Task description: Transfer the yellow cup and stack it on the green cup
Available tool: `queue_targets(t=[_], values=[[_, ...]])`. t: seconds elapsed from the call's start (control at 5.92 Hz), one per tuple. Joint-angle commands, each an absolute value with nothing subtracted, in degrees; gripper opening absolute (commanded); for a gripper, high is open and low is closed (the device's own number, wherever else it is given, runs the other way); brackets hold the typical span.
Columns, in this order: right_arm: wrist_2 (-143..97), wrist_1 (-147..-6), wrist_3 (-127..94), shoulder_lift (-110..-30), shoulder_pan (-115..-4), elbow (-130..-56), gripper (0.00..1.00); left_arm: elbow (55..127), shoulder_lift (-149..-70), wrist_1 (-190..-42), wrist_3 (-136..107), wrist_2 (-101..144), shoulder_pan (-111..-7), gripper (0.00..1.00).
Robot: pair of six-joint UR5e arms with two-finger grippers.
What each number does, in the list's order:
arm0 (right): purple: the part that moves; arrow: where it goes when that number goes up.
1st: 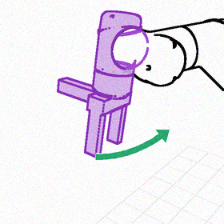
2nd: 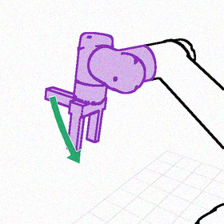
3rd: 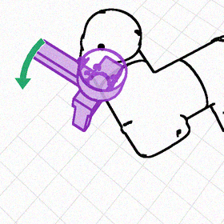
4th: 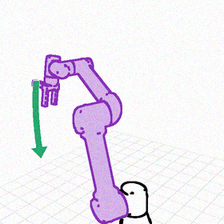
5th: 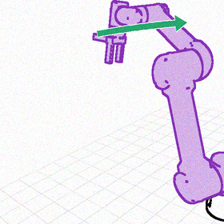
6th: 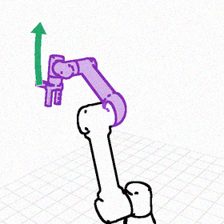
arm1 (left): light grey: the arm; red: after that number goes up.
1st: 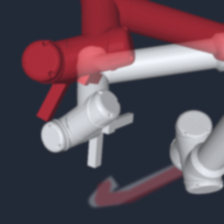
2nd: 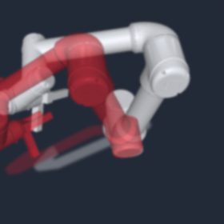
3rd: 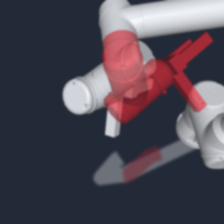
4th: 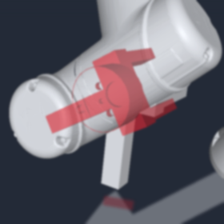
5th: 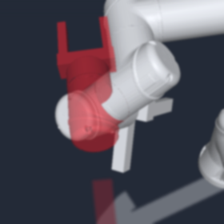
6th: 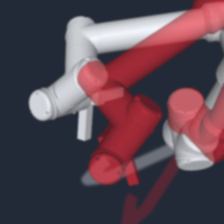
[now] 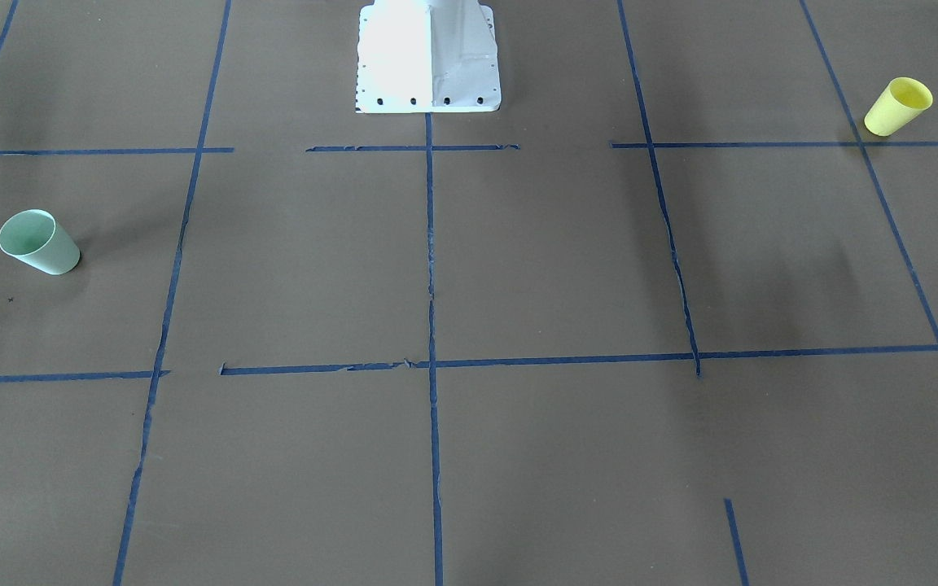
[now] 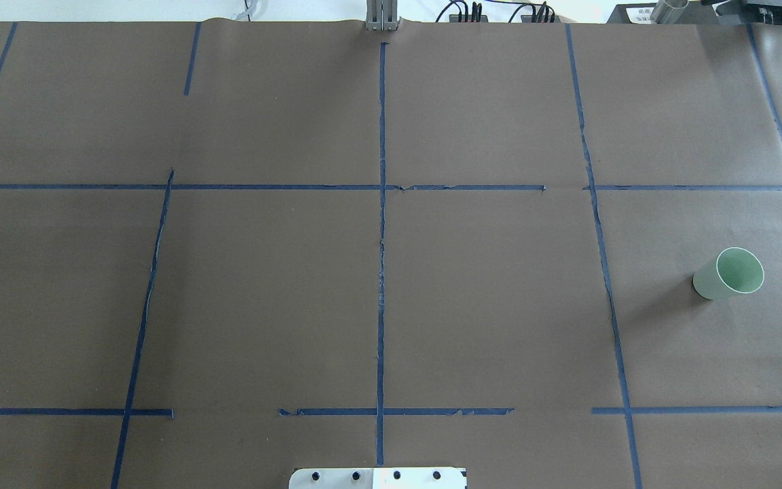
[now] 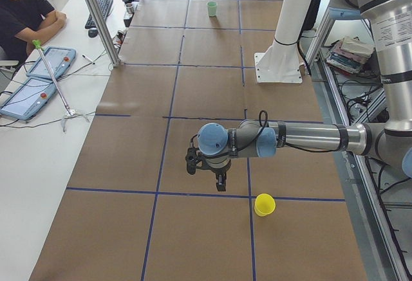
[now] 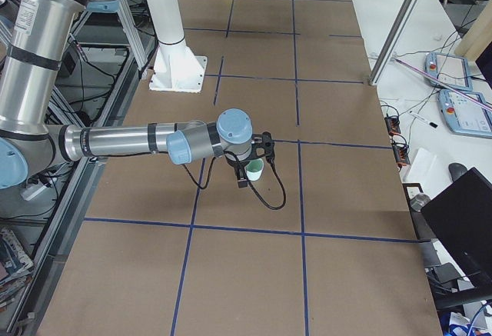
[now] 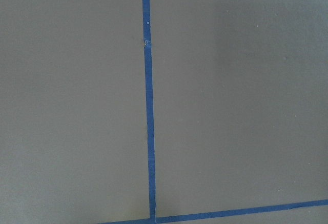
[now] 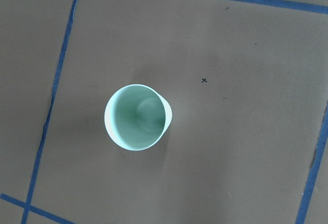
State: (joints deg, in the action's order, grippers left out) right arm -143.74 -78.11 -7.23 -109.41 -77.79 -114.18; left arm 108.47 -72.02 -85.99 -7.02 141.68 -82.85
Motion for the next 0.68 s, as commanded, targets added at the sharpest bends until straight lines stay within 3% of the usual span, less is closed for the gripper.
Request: queue_targets(t=[0.0, 0.51], values=[[-141.2, -74.2, -8.3, -110.5, -77.0, -114.2, 1.00, 108.5, -71.8, -95.5, -34.7, 137.0, -74.9, 1.00], [-141.2, -72.5, -8.9, -112.2, -76.6, -114.0, 1.00, 108.6, -67.0, -107.8, -60.9, 132.1, -67.2, 1.00]])
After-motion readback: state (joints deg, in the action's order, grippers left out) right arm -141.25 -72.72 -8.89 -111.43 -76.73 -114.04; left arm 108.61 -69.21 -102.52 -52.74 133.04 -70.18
